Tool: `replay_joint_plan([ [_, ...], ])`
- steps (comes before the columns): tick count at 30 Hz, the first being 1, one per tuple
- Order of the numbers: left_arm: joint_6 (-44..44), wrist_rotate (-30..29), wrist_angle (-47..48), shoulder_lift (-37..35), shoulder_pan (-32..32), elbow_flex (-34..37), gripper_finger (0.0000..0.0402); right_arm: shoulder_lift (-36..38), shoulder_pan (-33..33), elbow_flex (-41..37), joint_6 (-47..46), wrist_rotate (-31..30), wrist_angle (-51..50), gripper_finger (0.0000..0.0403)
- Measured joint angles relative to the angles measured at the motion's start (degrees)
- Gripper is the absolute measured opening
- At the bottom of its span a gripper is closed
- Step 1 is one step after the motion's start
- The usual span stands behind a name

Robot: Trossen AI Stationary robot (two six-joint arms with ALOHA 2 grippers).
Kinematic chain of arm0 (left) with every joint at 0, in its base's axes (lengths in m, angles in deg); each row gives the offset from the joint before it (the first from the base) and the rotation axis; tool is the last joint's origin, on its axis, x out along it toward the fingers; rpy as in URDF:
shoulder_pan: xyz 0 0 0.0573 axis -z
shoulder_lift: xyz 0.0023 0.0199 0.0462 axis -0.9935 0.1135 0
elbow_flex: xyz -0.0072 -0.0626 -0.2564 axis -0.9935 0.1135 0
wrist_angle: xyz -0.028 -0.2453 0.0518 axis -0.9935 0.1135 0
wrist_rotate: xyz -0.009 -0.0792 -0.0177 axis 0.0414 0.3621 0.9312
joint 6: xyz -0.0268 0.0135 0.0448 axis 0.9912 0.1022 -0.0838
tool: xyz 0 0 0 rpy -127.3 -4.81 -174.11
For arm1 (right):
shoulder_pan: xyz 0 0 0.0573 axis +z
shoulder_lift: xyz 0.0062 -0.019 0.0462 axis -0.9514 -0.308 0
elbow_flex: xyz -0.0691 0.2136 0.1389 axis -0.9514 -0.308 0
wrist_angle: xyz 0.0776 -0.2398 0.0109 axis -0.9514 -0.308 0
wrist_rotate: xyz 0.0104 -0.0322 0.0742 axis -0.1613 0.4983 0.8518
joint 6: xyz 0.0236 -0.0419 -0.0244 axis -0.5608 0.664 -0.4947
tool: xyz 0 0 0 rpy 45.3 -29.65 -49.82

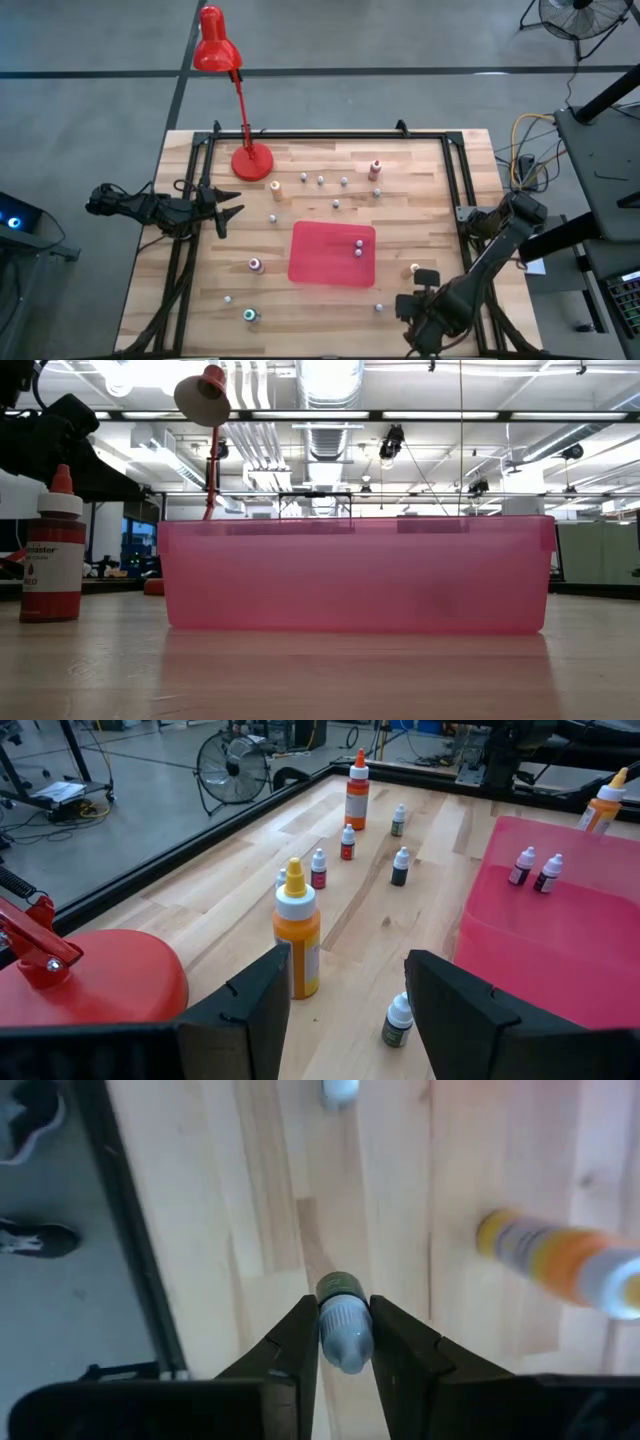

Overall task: Pick & Place food coloring
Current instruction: Put the small green food coloring bottle in the red bin

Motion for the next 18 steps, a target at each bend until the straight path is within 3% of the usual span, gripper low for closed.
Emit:
replay_joint_plan([
  [8, -0.01, 0.00, 0.00, 0.00, 0.00, -0.01, 0.0170, 0.00, -5.35, 9.32, 4.93, -0.17, -1.81, 0.0069],
  [18, -0.01, 0.01, -0.01, 0.00, 0.02, -0.01, 0.0170, 0.00, -15.51, 15.34, 11.41, -3.64, -4.28, 0.0068],
])
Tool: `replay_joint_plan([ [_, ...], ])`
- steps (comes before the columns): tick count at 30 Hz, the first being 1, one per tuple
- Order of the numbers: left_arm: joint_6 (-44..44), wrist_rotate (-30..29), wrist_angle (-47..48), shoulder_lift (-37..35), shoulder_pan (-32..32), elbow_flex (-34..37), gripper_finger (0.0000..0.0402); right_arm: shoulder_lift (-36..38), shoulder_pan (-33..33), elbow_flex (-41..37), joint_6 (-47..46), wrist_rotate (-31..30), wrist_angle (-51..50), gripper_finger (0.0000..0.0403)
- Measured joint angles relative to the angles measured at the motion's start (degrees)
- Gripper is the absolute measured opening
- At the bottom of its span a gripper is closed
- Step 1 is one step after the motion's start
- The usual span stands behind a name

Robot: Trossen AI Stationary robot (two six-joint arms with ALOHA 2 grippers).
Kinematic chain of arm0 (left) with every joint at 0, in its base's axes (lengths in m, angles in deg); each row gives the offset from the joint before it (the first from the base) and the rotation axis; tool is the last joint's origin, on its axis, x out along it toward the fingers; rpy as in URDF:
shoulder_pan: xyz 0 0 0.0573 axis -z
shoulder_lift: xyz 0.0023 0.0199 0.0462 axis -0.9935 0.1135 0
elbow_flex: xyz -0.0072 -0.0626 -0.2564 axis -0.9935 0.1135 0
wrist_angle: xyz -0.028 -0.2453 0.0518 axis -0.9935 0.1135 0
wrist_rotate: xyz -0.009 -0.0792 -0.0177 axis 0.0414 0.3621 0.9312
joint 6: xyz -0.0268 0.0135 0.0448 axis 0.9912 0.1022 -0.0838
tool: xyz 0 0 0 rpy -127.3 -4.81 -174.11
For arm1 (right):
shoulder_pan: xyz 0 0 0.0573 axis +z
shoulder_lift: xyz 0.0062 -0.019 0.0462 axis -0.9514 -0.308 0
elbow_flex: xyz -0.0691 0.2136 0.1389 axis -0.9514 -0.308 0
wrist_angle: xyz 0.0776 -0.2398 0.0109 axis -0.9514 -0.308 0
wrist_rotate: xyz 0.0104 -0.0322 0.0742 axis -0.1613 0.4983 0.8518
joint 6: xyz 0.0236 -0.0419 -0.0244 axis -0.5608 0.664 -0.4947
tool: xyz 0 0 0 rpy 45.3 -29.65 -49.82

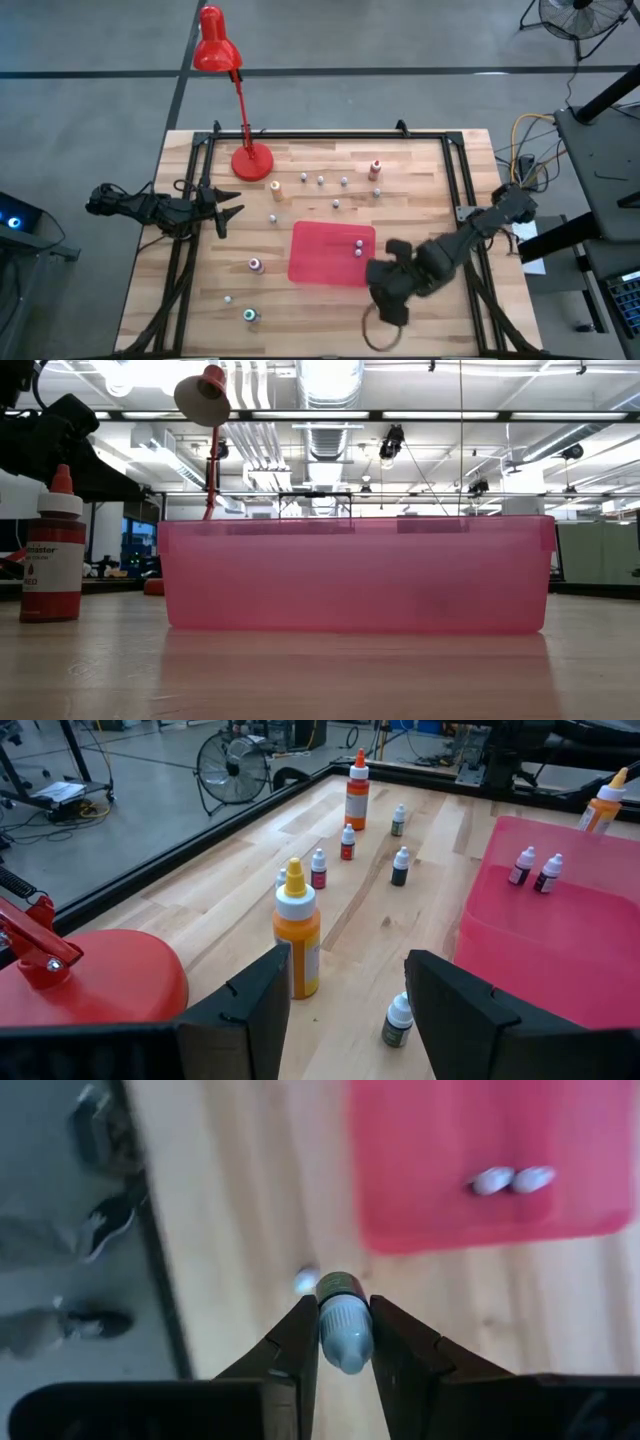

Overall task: Pick & Place food coloring
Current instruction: Put the small green food coloring bottle in the red bin

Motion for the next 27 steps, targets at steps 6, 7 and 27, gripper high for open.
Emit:
replay_joint_plan([
  [6, 0.02, 0.00, 0.00, 0.00, 0.00, 0.02, 0.0170, -0.83, -6.13, -0.07, 3.89, -0.34, -0.33, 0.0068],
  [7, 0.01, 0.00, 0.00, 0.00, 0.00, 0.01, 0.0170, -1.28, -6.93, -0.13, 4.91, -0.38, -0.39, 0.0068],
  [27, 0.00, -0.02, 0.00, 0.00, -0.02, 0.02, 0.0170, -10.49, -13.17, -0.71, 43.37, 0.09, 7.93, 0.0068],
])
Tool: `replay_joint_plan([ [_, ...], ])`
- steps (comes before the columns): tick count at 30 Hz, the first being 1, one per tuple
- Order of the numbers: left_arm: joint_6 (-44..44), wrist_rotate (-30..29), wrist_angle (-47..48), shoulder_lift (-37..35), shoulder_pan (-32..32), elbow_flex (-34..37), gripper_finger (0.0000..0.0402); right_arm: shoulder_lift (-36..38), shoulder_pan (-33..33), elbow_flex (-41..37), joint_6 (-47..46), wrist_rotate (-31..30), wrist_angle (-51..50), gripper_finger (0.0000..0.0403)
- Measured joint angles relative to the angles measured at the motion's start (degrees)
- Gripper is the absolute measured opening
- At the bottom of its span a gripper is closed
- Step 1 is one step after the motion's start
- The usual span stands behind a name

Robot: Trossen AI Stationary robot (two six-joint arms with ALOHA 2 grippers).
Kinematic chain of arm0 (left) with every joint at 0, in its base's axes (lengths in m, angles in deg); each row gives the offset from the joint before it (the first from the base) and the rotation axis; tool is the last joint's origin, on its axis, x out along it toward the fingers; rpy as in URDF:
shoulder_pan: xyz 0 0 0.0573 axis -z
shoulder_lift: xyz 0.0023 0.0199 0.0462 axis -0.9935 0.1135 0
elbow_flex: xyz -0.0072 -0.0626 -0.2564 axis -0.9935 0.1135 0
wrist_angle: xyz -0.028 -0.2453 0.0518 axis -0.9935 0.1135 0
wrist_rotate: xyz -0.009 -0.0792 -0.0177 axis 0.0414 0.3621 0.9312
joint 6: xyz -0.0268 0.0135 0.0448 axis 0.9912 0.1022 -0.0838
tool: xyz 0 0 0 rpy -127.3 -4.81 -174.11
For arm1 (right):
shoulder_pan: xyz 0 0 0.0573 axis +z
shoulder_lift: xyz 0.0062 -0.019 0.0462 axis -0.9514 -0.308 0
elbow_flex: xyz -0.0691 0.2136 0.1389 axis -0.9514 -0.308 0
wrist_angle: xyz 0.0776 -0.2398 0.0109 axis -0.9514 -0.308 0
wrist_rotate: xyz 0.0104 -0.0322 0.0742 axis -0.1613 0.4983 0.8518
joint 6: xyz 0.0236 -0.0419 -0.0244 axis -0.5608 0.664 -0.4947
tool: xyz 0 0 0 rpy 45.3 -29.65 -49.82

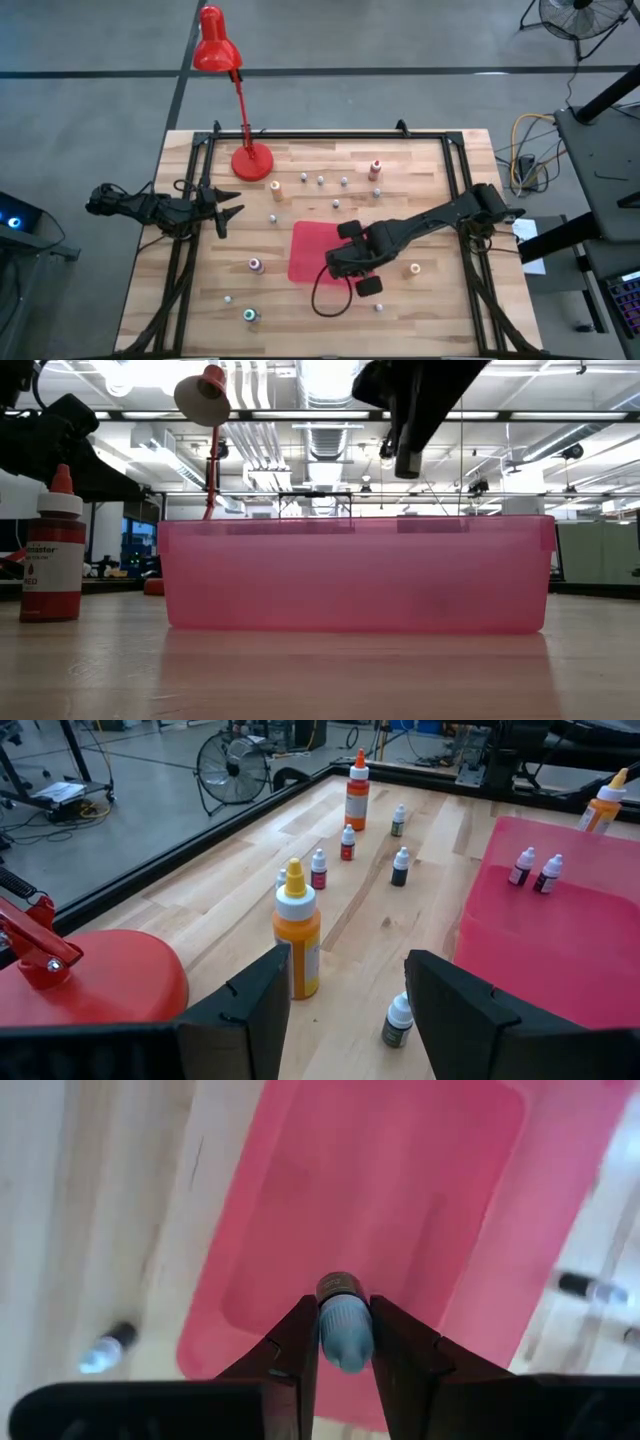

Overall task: Pick & Place food coloring
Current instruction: Put the small green food coloring bottle in the red bin

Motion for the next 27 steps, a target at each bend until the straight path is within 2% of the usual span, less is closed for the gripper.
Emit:
replay_joint_plan([
  [8, 0.02, 0.02, 0.00, 0.00, 0.02, 0.00, 0.0170, -4.05, -0.22, -0.52, 8.57, 0.44, -0.31, 0.0068],
  [27, 0.01, 0.02, 0.00, 0.00, 0.02, -0.01, 0.0170, -5.11, -0.74, -10.30, 10.20, 0.40, 8.15, 0.0068],
])
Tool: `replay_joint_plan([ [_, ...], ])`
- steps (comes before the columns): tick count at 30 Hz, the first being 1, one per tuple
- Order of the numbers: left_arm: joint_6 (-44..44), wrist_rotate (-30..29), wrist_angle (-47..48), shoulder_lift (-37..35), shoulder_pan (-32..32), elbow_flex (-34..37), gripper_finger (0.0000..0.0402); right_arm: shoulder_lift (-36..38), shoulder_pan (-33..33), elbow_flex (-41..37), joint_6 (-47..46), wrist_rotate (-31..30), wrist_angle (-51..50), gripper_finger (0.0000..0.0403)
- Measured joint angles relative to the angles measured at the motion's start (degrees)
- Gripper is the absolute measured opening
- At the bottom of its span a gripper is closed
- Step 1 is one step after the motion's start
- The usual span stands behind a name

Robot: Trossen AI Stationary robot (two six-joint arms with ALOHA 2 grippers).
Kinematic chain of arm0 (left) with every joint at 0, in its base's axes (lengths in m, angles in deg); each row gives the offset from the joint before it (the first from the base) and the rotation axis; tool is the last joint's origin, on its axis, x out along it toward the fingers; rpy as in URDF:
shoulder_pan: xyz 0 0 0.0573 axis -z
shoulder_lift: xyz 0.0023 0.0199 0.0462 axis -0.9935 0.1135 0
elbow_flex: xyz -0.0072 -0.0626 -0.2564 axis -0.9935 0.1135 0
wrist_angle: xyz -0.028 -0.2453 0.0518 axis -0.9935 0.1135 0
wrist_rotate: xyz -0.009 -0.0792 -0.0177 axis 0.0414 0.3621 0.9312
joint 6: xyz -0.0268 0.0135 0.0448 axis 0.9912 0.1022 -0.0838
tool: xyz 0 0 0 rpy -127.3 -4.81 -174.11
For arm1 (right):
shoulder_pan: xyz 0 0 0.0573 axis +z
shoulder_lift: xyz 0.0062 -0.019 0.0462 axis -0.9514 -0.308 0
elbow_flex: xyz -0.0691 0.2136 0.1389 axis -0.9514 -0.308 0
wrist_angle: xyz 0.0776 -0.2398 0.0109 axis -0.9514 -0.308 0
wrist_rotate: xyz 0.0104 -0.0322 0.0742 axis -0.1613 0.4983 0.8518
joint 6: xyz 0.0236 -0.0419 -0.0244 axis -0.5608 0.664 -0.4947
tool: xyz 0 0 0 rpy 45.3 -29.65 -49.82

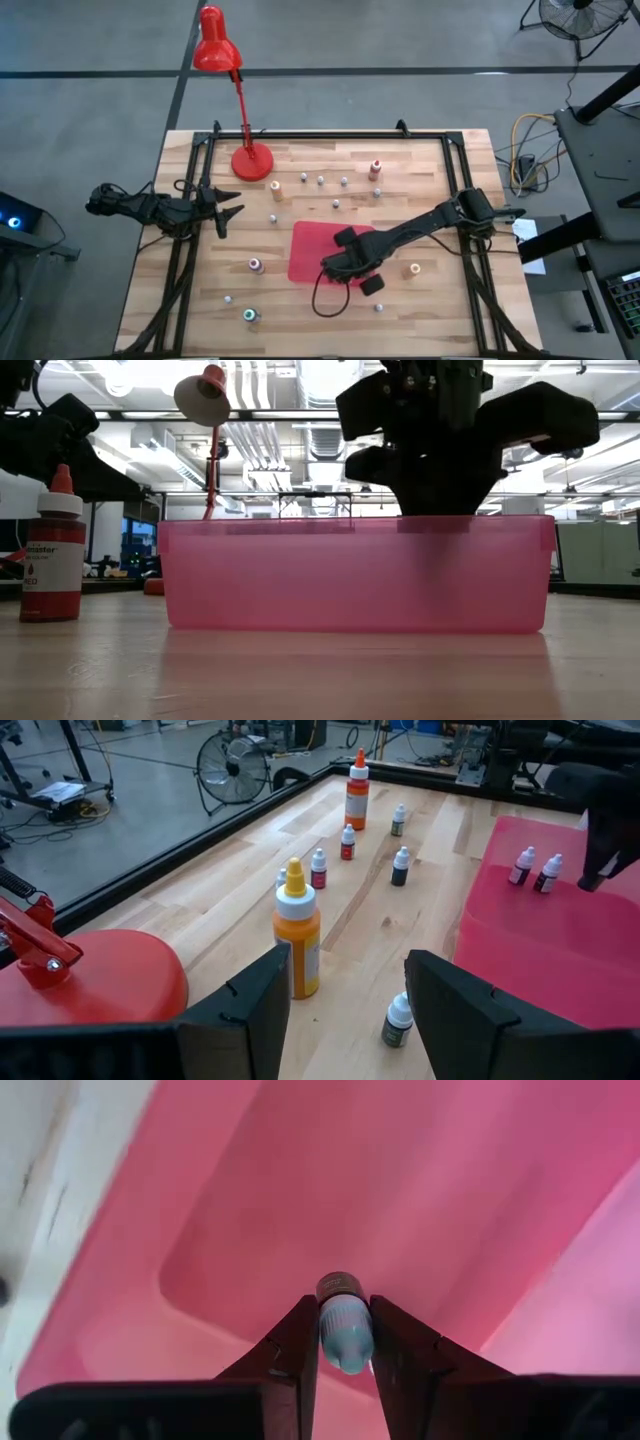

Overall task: Pick & Place food coloring
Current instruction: Put the small green food coloring bottle in the red bin, then put the small purple food coloring bottle in the red bin

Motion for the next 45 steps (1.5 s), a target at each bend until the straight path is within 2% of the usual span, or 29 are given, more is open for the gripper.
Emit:
replay_joint_plan([
  [26, -0.01, 0.00, 0.02, 0.00, -0.02, 0.01, 0.0170, 1.51, -0.94, -6.73, -1.86, 1.50, 4.63, 0.0070],
  [45, -0.01, 0.00, 0.02, 0.00, -0.02, -0.01, 0.0170, 2.25, -1.29, -6.14, -3.33, 0.94, 1.98, 0.0157],
])
